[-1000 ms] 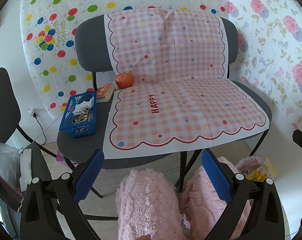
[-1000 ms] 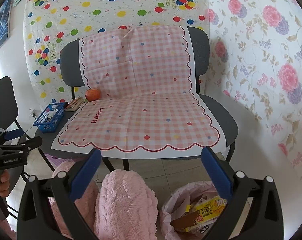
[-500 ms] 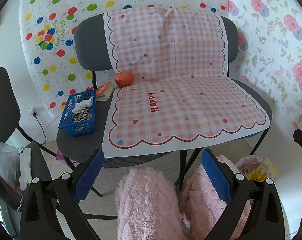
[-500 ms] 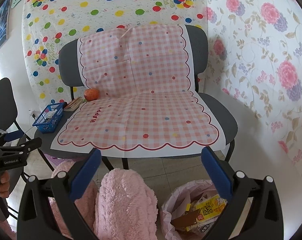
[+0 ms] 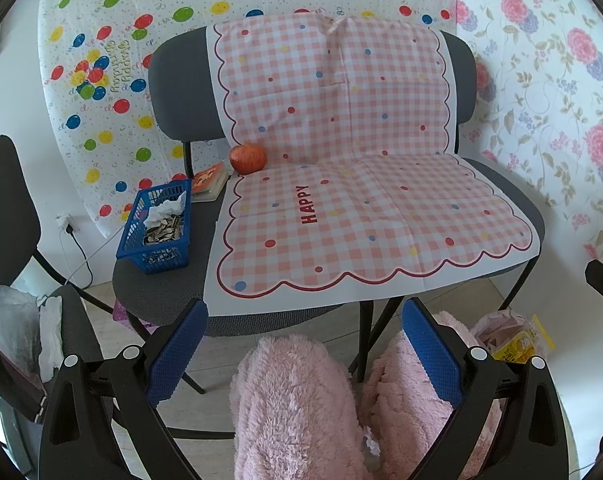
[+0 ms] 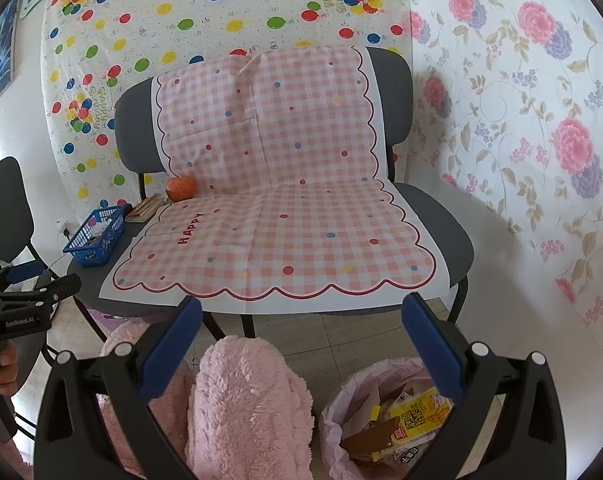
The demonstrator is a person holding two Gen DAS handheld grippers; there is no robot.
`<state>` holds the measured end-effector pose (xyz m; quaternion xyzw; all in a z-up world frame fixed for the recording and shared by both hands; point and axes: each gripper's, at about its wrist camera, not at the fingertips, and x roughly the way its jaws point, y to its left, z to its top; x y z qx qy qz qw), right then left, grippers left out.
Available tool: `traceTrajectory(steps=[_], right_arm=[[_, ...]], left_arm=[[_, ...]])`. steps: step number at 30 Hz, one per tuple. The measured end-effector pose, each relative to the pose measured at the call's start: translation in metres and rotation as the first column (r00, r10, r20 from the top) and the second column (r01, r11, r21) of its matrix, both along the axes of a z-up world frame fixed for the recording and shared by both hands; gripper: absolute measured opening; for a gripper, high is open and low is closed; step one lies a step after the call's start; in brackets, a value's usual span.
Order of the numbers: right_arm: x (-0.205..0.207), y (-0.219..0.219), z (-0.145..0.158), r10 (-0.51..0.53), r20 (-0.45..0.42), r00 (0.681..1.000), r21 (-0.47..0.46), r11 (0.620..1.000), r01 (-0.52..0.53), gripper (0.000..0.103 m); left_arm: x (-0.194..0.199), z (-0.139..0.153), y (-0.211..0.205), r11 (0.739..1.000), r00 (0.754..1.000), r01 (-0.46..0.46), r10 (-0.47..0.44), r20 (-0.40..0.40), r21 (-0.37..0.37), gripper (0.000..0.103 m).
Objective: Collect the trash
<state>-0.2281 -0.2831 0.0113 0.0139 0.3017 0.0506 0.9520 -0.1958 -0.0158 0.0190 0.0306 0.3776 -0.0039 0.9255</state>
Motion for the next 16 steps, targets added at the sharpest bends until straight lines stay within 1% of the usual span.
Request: traceTrajectory(steps=[7,9,11,16], right_arm=[[0.007,0.003,-0.006,-0.002,-0.015,1.0,0.0,1.0,0.002,0.098],[0.012,0.004,-0.007,-0.003,-0.021,1.0,0.0,1.0,0.003,0.098],[0.019,0.004,-0.01,-0.002,-0.032,0.999,0.0,1.0,0.002,0.098],[0.051,0.003,-0.02,0.001,-0.078,0.997,0.003,1.0,-0.001,0.098]], left_arm=[[0.004,-0.004,-0.001,1.0,1.0,0.0,0.0,-0.006,0.0,0.096],[0.011,-0.006,-0.001,1.0,1.0,0.008,-0.008,-0.007,0.005,0.096],[0.022,-0.011,-0.001,1.0,0.999,0.017,-0.017,-0.031,0.001,0.096],[0.06,-0.039,-0.001,0.999,0.993,0.015,-0.02,-0.117,-0.037,0.096]])
